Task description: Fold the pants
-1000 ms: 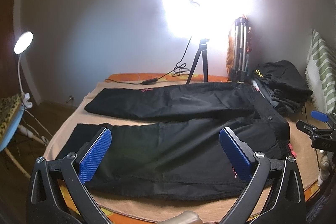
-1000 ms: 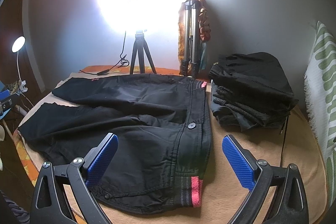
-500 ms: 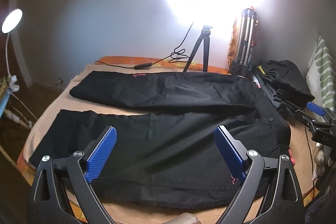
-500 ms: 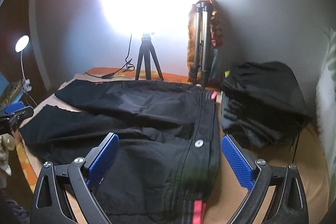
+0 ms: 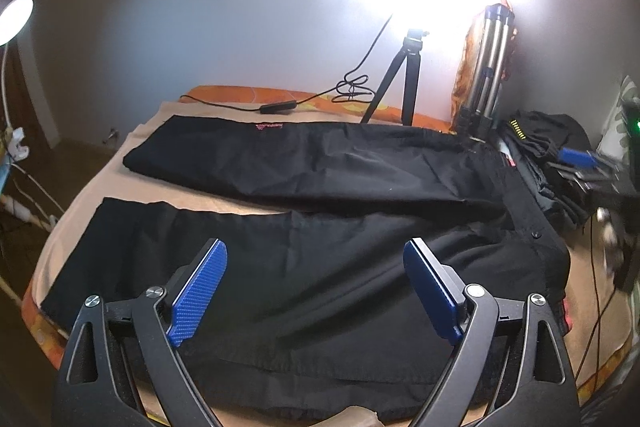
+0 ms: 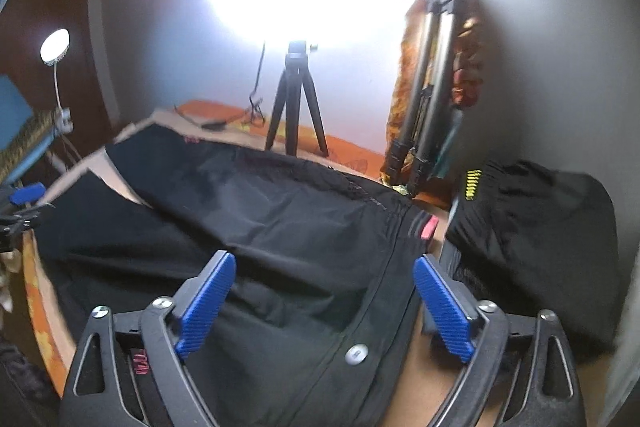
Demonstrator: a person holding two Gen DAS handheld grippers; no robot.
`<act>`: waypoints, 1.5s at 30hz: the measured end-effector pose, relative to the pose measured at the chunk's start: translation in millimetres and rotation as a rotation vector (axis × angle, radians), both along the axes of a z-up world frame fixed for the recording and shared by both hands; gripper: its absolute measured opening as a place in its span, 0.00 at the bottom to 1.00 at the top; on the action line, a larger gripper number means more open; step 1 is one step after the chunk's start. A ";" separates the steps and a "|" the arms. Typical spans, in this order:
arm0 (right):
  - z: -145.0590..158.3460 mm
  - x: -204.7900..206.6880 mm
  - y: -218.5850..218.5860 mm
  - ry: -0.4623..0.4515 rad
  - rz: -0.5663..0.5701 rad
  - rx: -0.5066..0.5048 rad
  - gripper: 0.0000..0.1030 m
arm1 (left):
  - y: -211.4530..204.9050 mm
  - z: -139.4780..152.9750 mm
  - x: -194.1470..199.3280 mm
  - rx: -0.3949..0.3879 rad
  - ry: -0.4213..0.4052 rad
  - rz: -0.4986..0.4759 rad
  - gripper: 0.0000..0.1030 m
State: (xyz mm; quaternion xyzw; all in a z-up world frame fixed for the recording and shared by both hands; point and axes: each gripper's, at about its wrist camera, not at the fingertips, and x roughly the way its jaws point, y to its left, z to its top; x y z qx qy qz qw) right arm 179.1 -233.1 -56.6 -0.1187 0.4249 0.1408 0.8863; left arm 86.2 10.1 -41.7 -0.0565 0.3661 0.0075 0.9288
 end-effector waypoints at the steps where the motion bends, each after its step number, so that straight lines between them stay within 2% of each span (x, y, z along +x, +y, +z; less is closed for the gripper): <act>1: -3.0 11.7 1.7 0.013 0.021 -0.014 0.83 | -0.7 -1.1 1.7 0.004 0.004 -0.003 0.87; 5: -19.1 56.0 12.7 0.053 0.097 -0.075 0.80 | -2.5 -4.8 10.1 0.020 0.020 -0.006 0.87; 9: -35.1 96.9 22.1 0.114 0.146 -0.053 0.75 | -1.7 -7.1 15.7 0.024 0.027 -0.007 0.87; 12: -51.2 124.6 33.4 0.136 0.183 -0.095 0.74 | -0.9 -8.1 18.0 0.018 0.034 -0.014 0.87; 14: -65.4 140.4 41.9 0.161 0.214 -0.128 0.69 | 0.1 -8.5 19.2 0.014 0.040 -0.020 0.87; 23: -111.3 186.0 61.5 0.227 0.302 -0.207 0.67 | 12.8 -5.7 20.9 -0.023 0.036 -0.002 0.87; 30: -138.8 200.9 70.2 0.251 0.341 -0.244 0.67 | 26.5 -9.1 23.4 -0.034 0.047 0.033 0.87; 34: -146.5 203.0 71.3 0.274 0.372 -0.206 0.56 | 31.2 -9.5 25.0 -0.026 0.045 0.048 0.87; 36: -151.1 205.9 72.4 0.284 0.378 -0.189 0.45 | 32.3 -10.0 25.9 -0.018 0.045 0.055 0.87; 38: -150.4 203.5 71.6 0.292 0.382 -0.180 0.29 | 32.7 -11.4 27.3 -0.012 0.048 0.061 0.87; 39: -150.2 200.7 71.9 0.287 0.384 -0.188 0.25 | 33.4 -12.2 28.2 -0.010 0.049 0.063 0.87; 41: -149.6 193.5 73.5 0.280 0.386 -0.205 0.09 | 33.4 -13.1 29.2 -0.006 0.050 0.066 0.87; 45: -141.4 174.7 81.0 0.236 0.375 -0.227 0.07 | 34.6 -14.9 30.8 -0.004 0.055 0.077 0.87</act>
